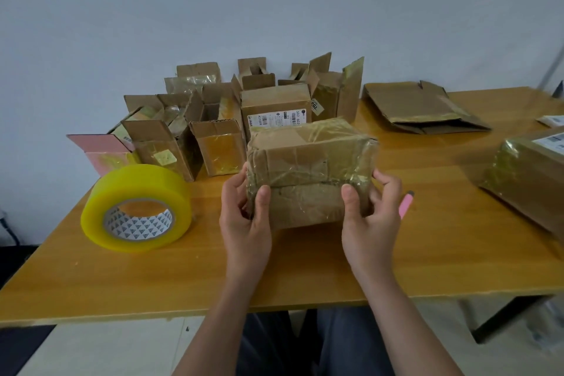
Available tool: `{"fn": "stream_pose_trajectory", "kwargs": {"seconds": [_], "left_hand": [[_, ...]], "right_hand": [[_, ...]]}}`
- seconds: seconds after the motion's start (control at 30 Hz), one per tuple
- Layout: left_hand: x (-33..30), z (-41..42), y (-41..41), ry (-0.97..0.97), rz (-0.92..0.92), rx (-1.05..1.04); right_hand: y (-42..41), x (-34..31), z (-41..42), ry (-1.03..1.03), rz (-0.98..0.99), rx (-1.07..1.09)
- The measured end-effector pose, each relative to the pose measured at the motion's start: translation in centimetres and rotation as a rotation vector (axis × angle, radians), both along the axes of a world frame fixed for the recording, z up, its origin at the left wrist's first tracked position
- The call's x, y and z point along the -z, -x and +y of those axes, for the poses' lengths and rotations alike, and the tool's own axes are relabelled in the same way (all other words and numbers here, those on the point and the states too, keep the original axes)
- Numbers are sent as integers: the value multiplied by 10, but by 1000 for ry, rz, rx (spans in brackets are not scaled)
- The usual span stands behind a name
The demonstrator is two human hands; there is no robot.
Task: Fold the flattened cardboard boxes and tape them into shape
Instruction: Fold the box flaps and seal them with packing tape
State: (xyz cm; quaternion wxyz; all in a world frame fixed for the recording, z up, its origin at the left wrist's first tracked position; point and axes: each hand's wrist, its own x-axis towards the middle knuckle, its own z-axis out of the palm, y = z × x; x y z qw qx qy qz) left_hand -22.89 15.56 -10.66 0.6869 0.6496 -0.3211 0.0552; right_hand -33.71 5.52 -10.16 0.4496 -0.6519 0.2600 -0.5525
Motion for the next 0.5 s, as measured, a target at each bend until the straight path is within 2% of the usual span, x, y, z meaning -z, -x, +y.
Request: {"fn": "stream_pose_trajectory", "kwargs": {"seconds": [0.17, 0.3, 0.37, 0.5], "left_hand": [[-8, 0, 9, 9, 5, -78], [-26, -10, 20, -202, 10, -243], [-26, -12, 18, -256, -25, -295], [-19, -9, 11, -228, -88, -267]], "right_hand": [[-3, -2, 1, 51, 5, 41], [-12, 5, 0, 36, 184, 163], [-14, 8, -1, 37, 184, 177], [-15, 11, -4, 148, 193, 206]]}}
